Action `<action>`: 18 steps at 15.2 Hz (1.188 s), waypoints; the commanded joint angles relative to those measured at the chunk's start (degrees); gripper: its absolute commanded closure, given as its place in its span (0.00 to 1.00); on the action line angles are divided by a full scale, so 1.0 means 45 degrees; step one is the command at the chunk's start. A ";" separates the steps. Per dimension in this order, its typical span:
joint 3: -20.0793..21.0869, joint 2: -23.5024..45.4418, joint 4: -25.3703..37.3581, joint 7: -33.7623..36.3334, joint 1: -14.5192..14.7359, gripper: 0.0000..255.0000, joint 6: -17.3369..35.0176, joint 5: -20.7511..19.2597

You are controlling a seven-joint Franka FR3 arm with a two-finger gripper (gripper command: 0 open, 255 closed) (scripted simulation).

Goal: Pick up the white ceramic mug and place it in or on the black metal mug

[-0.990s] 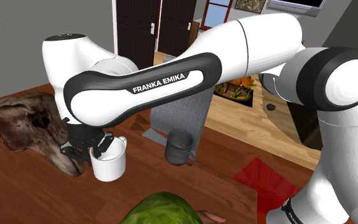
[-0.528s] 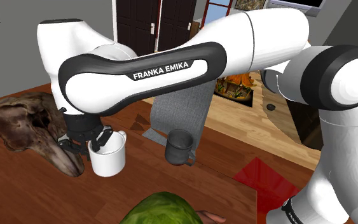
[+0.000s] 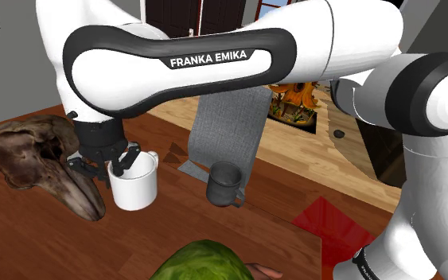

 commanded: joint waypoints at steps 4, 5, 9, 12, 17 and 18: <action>0.0038 -0.0090 0.0727 -0.0046 0.0087 1.00 -0.0798 0.0055; 0.0044 -0.0094 0.0897 -0.0055 0.0111 1.00 -0.0967 0.0060; 0.0055 -0.0064 0.1649 -0.0090 0.0230 1.00 -0.1673 0.0067; 0.0055 0.0009 0.2301 -0.0116 0.0346 1.00 -0.2237 0.0053; 0.0030 0.0260 0.3613 -0.0163 0.0614 1.00 -0.3271 -0.0016; 0.0020 0.0335 0.3921 -0.0174 0.0682 1.00 -0.3497 -0.0039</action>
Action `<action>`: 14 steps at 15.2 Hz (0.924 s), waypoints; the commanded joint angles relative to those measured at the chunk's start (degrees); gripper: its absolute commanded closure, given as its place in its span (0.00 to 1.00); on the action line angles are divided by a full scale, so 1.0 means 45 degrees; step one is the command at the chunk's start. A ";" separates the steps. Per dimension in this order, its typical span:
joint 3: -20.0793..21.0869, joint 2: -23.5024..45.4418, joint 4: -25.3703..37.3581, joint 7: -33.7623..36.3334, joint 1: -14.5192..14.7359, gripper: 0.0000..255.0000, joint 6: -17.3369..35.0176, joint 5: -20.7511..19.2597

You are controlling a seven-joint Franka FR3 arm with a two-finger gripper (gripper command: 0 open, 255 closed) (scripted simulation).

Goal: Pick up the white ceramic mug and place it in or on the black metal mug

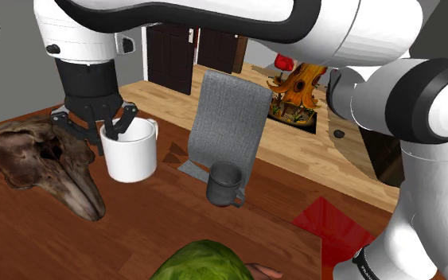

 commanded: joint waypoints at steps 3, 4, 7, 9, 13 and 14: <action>0.0201 -0.1531 -0.2132 -0.0221 -0.0869 1.00 0.0609 0.0472; 0.0269 -0.2212 -0.3138 -0.0379 -0.1272 1.00 0.0955 0.0711; 0.0361 -0.4056 -0.5647 -0.0997 -0.2305 1.00 0.1739 0.1438; 0.0328 -0.5186 -0.7042 -0.1508 -0.2868 1.00 0.2109 0.1928; 0.0044 -0.7294 -0.9403 -0.2685 -0.3725 1.00 0.2572 0.2865; -0.0066 -0.7792 -0.9923 -0.2999 -0.3892 1.00 0.2638 0.3077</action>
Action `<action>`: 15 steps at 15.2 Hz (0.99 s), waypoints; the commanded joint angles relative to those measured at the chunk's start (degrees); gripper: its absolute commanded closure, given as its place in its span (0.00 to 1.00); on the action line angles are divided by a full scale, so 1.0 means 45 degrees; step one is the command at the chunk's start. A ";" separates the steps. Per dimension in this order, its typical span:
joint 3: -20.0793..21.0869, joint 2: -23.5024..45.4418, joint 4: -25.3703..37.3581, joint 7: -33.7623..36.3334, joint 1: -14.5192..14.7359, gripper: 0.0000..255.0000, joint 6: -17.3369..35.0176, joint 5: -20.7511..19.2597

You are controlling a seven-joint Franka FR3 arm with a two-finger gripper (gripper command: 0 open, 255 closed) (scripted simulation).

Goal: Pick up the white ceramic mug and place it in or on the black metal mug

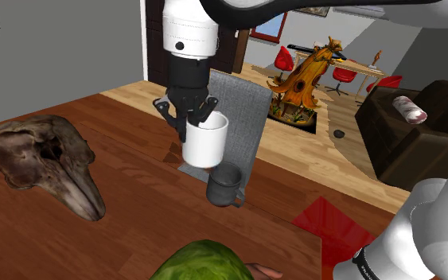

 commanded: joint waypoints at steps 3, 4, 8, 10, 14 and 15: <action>-0.0529 -0.1956 -0.2012 -0.1316 -0.0602 1.00 0.0207 0.0783; -0.0690 -0.2408 -0.2448 -0.1633 -0.0707 1.00 0.0211 0.0935; -0.1172 -0.3548 -0.3683 -0.2466 -0.0913 1.00 0.0334 0.1250; -0.1157 -0.3528 -0.4006 -0.2471 -0.0900 1.00 0.0676 0.1254; -0.1116 -0.3453 -0.4619 -0.2472 -0.0885 1.00 0.1361 0.1255; -0.1104 -0.3426 -0.4765 -0.2471 -0.0881 1.00 0.1532 0.1253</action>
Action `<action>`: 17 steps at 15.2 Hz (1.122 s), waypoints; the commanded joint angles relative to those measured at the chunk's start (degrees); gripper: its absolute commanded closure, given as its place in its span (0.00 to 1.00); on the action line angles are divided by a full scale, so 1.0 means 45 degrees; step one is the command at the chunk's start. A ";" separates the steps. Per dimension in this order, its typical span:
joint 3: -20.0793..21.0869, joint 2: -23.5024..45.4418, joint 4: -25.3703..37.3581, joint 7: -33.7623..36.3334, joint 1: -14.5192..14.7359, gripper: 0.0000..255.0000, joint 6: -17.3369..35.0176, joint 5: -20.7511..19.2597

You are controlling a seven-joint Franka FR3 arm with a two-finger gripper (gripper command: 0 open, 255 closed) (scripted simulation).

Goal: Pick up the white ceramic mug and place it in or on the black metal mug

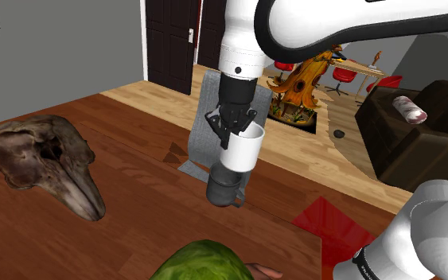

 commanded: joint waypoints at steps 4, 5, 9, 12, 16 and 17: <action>0.0064 0.0209 -0.0706 0.0022 0.0012 1.00 0.0918 -0.0035; 0.0076 0.0250 -0.0839 0.0028 0.0015 1.00 0.1090 -0.0042; 0.0133 0.0470 -0.1402 0.0062 0.0026 1.00 0.1863 -0.0084; 0.0132 0.0470 -0.1402 0.0062 0.0027 1.00 0.1863 -0.0084; 0.0130 0.0470 -0.1402 0.0062 0.0029 1.00 0.1863 -0.0084; 0.0130 0.0470 -0.1402 0.0062 0.0029 1.00 0.1863 -0.0084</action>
